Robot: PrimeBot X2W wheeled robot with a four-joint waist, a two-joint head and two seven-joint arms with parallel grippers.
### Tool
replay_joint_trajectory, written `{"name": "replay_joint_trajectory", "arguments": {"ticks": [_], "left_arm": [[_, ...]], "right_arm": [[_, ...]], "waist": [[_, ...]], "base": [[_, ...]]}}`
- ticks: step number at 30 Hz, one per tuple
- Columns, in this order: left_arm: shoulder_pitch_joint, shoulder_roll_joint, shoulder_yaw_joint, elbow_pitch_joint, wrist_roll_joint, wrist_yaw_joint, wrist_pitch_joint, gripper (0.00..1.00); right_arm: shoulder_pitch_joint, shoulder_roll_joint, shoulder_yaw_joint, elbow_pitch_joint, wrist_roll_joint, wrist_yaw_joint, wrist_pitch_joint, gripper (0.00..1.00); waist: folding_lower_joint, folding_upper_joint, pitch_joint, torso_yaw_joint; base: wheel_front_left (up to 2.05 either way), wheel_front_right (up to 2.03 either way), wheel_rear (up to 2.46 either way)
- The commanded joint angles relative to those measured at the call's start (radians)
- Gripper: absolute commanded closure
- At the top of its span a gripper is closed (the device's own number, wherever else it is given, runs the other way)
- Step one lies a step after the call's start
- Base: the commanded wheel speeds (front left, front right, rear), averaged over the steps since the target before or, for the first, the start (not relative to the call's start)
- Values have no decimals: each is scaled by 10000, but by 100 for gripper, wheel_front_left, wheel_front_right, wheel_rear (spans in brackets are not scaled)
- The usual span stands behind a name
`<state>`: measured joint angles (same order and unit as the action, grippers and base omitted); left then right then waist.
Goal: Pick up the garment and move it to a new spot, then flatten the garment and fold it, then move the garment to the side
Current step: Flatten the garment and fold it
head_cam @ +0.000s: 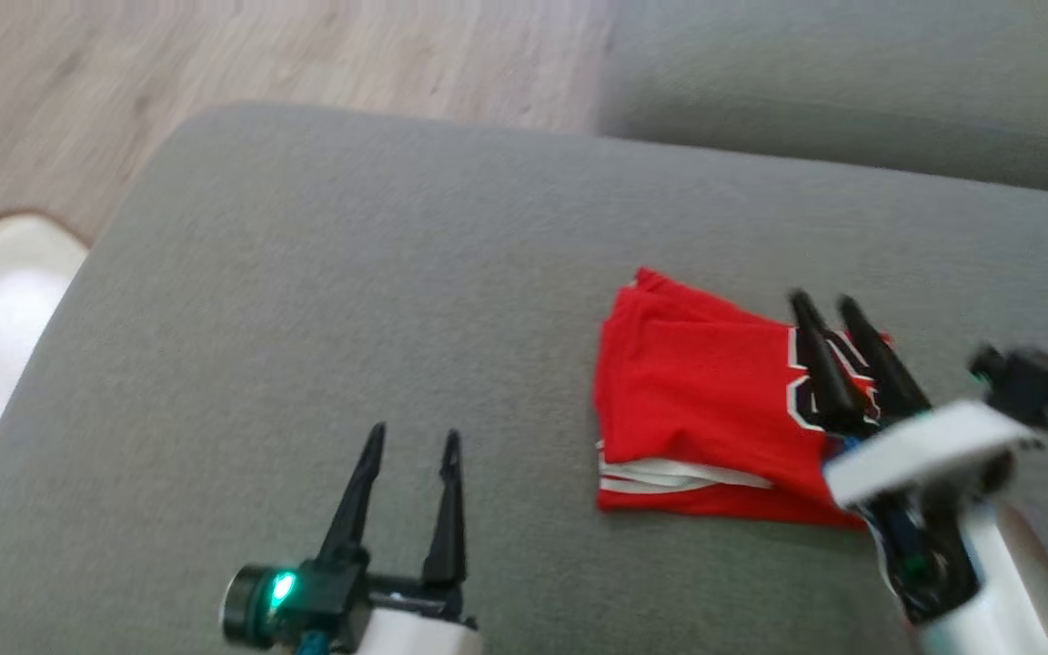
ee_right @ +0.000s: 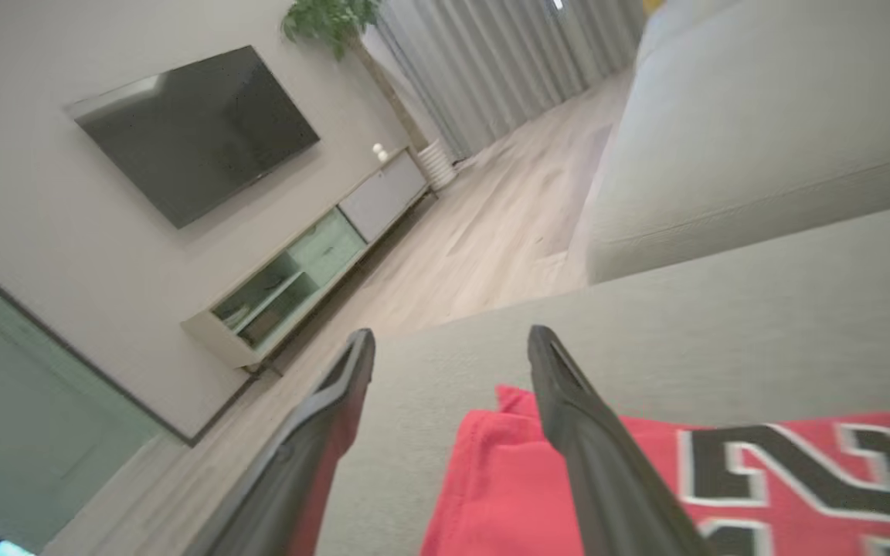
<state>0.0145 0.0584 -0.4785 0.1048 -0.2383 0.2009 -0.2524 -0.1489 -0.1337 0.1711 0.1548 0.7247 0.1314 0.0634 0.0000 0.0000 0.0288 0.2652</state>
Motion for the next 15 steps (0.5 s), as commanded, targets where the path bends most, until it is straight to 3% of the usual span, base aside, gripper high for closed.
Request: {"name": "replay_joint_trajectory", "arguments": {"ticks": [1,6,10,15], "left_arm": [[1,-81,488,-277,-124,-51,-93,0],[395,-81,1007,-208,-285,-142,-93,0],[696,-16,1308,-113,-111,-239,-93,0],[1124,140,1596,-86,284,-338,-93,0]], "right_arm": [[107,-326,94,-369,-260,-7,-358,0],[1033,-902,49,-279,-700,-7,-1421,0],[1842,-1417,225,84,-1702,-7,-2296,0],[2633,-1376,107,727,-3328,-7,-3046,0]], "waist": [[0,0,-414,-554],[0,0,-801,-1170],[0,0,-1056,-1470],[0,0,-1282,-1694]], "base": [[0,0,0],[0,0,0],[0,0,0],[0,0,0]]}}
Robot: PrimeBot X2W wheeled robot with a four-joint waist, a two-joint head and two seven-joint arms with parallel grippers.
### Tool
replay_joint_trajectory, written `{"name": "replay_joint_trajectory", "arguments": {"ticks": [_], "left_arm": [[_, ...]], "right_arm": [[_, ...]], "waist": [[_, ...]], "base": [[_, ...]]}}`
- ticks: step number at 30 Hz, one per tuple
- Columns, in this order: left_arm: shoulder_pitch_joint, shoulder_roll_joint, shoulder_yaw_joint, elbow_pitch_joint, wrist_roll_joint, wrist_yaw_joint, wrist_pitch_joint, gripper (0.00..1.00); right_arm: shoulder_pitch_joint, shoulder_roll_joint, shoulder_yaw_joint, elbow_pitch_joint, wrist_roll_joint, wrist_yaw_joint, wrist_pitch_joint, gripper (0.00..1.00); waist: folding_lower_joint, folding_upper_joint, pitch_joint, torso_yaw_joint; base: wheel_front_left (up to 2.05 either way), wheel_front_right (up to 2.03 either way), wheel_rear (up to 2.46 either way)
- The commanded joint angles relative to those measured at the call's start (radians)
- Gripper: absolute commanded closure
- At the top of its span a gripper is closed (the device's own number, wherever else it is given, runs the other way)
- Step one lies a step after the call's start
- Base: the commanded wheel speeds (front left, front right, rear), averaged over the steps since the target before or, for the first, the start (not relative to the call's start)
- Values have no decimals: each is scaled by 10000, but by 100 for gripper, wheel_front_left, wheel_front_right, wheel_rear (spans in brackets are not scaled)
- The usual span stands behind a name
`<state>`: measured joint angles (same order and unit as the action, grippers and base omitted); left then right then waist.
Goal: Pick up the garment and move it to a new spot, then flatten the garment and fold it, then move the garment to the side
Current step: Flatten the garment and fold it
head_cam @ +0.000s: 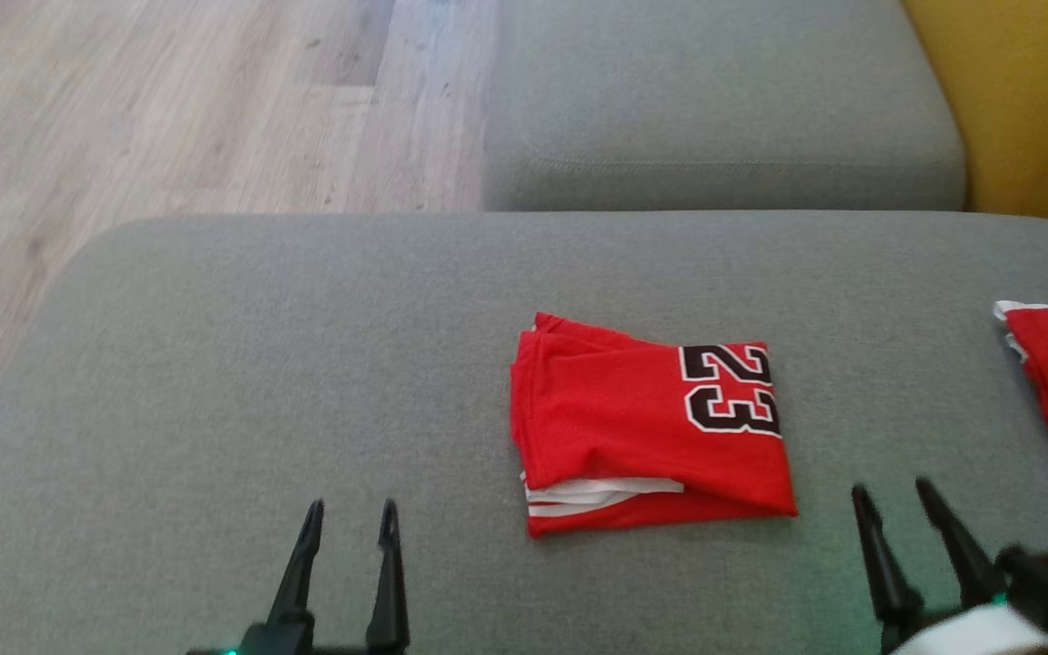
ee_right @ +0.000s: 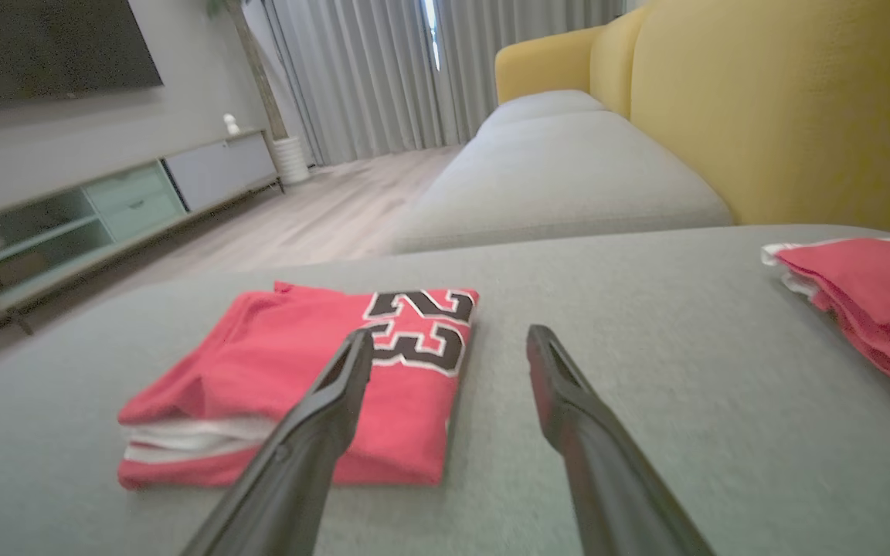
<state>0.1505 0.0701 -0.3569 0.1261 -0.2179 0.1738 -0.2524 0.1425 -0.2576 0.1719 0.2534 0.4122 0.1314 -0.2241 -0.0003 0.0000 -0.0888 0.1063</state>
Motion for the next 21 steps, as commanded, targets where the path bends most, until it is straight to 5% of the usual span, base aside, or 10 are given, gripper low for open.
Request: {"name": "replay_joint_trajectory", "arguments": {"ticks": [1,10,21], "left_arm": [[-137,36,450,-326,145,-86,-93,0],[470,24,772,-468,628,-297,-93,0],[498,-79,1015,-268,901,-459,-93,0]], "right_arm": [[-161,-58,22,-188,-537,-7,-248,0],[531,1001,-902,-694,-2282,-7,-372,0],[787,1517,-1357,-1018,-2727,-7,-376,0]], "waist": [[3,0,-138,-138],[3,0,-203,-227],[3,0,-253,-160]], "base": [[0,0,0],[0,0,0],[0,0,0]]}}
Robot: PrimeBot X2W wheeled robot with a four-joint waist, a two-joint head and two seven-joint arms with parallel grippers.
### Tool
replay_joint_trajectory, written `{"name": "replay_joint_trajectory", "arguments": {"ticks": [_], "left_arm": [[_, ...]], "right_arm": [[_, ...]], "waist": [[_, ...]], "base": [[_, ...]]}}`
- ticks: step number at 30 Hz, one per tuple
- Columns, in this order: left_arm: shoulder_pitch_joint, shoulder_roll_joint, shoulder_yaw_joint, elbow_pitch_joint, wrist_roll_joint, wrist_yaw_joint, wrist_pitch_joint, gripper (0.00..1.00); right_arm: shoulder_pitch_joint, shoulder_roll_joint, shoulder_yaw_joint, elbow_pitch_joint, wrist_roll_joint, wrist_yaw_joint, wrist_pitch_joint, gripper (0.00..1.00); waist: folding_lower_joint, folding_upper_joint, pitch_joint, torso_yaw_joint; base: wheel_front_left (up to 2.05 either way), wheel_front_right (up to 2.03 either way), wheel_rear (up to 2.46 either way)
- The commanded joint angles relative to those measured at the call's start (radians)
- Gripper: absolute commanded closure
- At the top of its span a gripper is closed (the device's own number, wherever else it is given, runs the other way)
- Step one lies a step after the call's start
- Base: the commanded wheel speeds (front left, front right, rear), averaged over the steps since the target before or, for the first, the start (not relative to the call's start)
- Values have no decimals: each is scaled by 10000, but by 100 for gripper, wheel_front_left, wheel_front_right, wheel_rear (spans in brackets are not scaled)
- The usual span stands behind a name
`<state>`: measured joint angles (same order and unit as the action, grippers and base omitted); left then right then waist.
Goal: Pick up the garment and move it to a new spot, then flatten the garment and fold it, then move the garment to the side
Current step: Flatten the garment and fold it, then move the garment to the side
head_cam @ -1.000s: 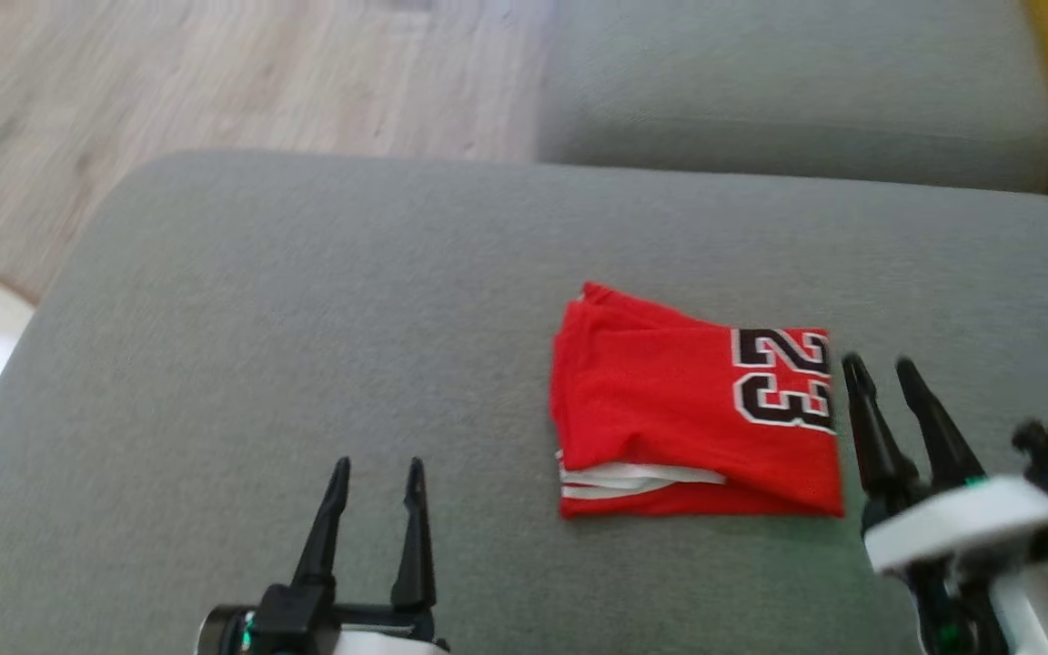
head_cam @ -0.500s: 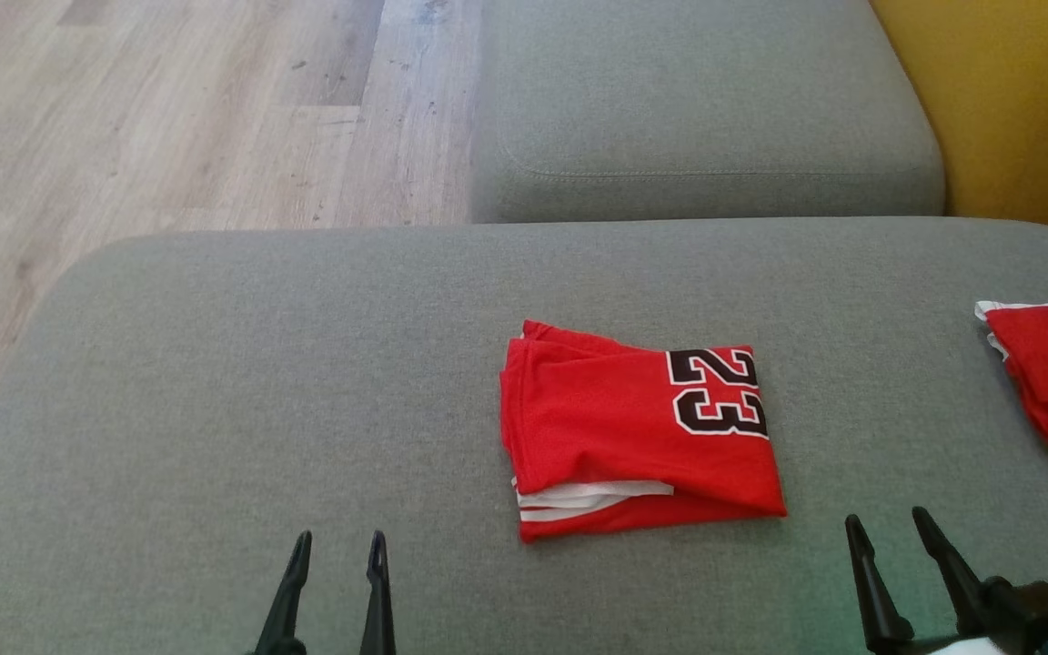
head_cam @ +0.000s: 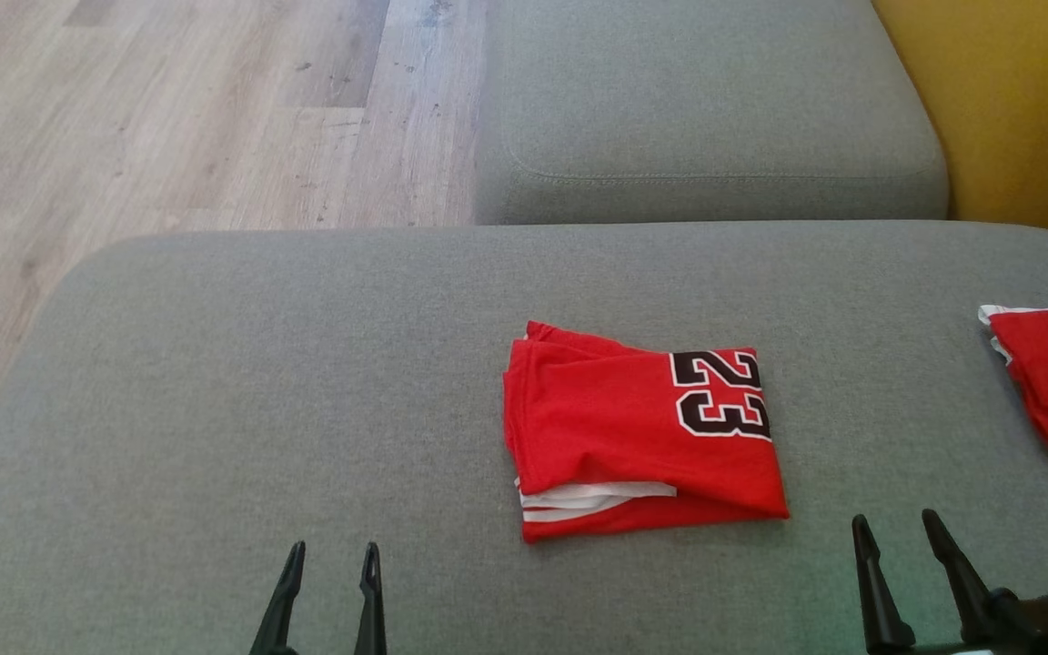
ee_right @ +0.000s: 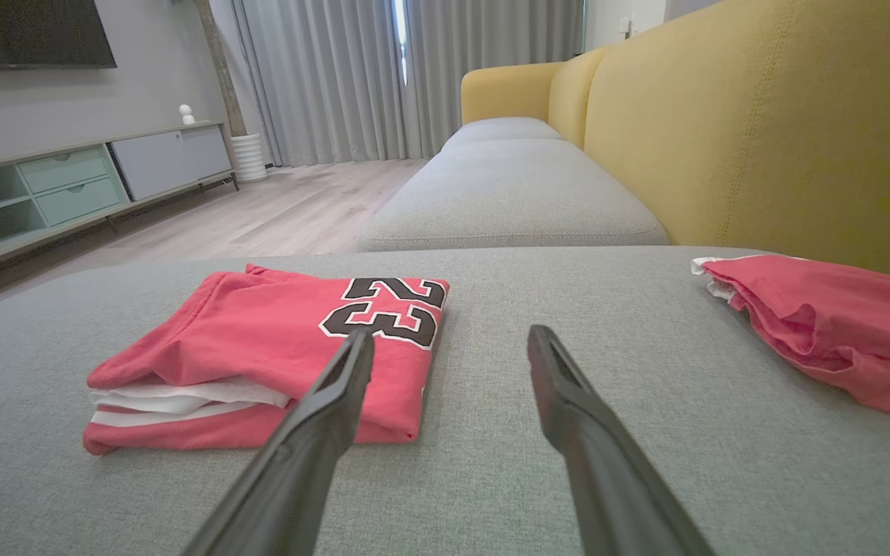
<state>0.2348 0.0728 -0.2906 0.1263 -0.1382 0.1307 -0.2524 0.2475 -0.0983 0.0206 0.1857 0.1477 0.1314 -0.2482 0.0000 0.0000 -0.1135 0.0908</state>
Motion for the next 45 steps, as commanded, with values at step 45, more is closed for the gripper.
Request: {"name": "replay_joint_trajectory", "arguments": {"ticks": [45], "left_arm": [[-778,-224,-241,-919,-418,408,-93,0]], "right_arm": [[-3731,-1002,957,2690,1012,-7,2242,0]], "waist": [[0,0,1385,555]], "base": [[0,0,0]]}}
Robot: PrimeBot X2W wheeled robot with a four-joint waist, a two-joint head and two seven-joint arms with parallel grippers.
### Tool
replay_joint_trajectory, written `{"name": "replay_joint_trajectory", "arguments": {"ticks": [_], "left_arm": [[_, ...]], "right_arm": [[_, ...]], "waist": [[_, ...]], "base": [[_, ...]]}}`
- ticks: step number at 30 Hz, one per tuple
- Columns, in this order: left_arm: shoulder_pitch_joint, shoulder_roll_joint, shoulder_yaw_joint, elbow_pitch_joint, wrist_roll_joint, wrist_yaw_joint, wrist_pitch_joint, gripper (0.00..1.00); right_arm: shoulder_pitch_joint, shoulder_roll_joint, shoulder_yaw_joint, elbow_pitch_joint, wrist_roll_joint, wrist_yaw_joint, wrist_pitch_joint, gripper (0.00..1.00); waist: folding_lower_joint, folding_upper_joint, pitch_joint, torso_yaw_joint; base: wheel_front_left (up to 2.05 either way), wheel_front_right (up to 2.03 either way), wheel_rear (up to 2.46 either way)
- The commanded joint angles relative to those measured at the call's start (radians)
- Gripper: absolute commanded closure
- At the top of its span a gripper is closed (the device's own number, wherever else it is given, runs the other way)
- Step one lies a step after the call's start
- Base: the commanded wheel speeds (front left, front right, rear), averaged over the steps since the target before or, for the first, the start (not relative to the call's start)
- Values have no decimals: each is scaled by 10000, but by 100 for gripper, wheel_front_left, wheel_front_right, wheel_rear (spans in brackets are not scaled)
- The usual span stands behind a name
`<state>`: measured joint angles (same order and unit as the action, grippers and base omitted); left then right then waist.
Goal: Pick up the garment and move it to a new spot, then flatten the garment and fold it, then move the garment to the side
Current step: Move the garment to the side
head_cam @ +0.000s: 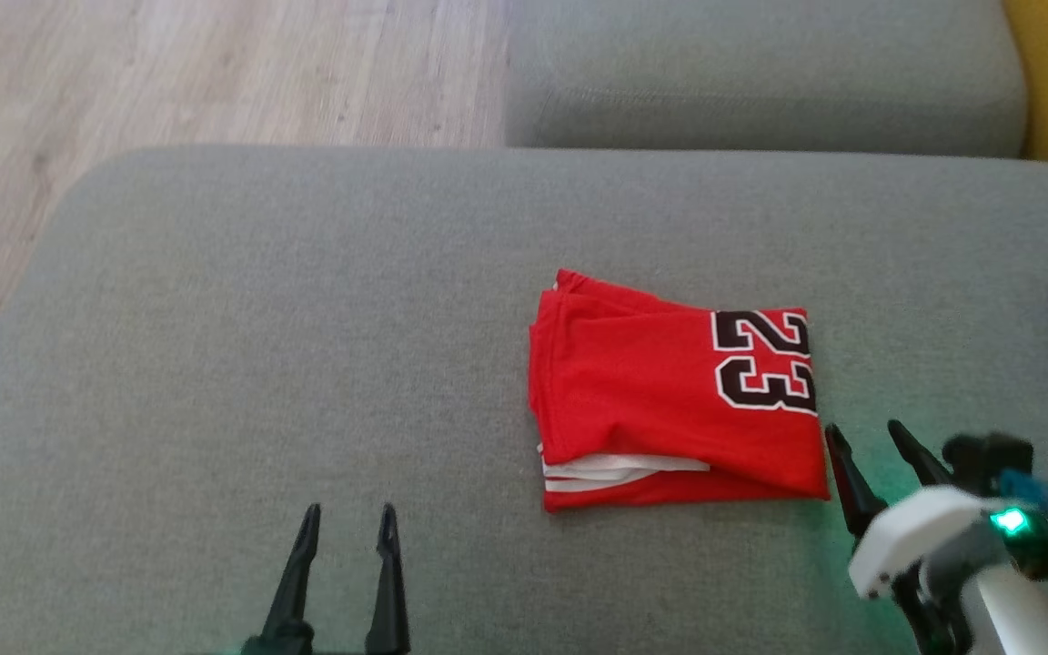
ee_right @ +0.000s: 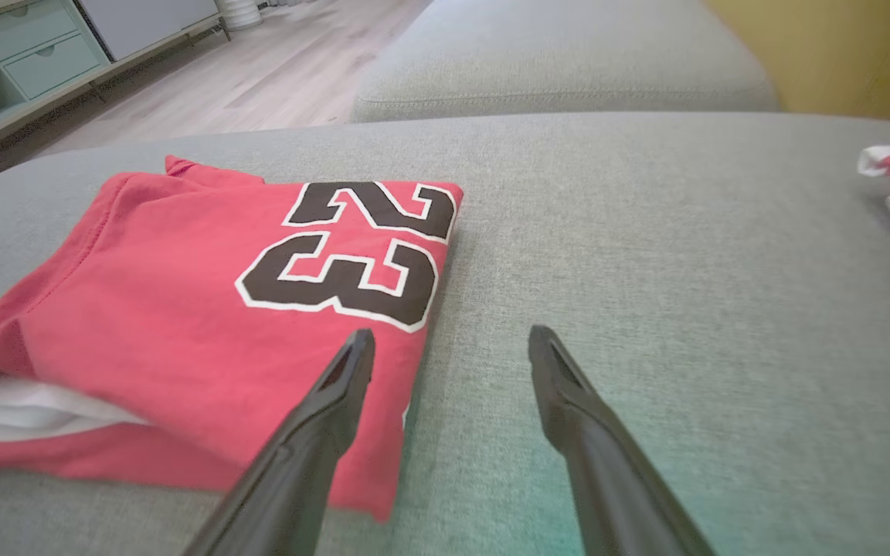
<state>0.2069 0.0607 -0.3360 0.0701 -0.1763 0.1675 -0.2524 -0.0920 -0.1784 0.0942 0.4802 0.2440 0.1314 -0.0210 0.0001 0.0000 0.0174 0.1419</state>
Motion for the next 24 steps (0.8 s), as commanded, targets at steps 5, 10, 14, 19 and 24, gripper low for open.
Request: {"name": "replay_joint_trajectory", "arguments": {"ticks": [5,10,14,19,24], "left_arm": [[-862,-104,-171,-332,-208,-76,-93,0],[-1193,-104,-449,-209,-198,47,-93,0],[-1354,-104,-581,-136,-230,180,-93,0],[-1549,-104,-614,-184,-222,282,-93,0],[-1747,-104,-597,-330,-138,315,-93,0]], "right_arm": [[-1625,-175,649,977,1481,-7,1093,0],[-2380,-181,1200,1781,2745,-7,1480,36],[-2764,-339,1696,1780,3800,-7,1278,100],[-3126,-1092,2263,1440,4516,-7,810,100],[-3499,-2038,2677,1087,4718,-7,655,100]], "waist": [[-1,0,565,211],[-1,0,969,187],[-1,0,1205,-35],[-1,0,1510,-607],[-1,0,1884,-1239]], "base": [[0,0,0],[0,0,0],[0,0,0],[0,0,0],[0,0,0]]}}
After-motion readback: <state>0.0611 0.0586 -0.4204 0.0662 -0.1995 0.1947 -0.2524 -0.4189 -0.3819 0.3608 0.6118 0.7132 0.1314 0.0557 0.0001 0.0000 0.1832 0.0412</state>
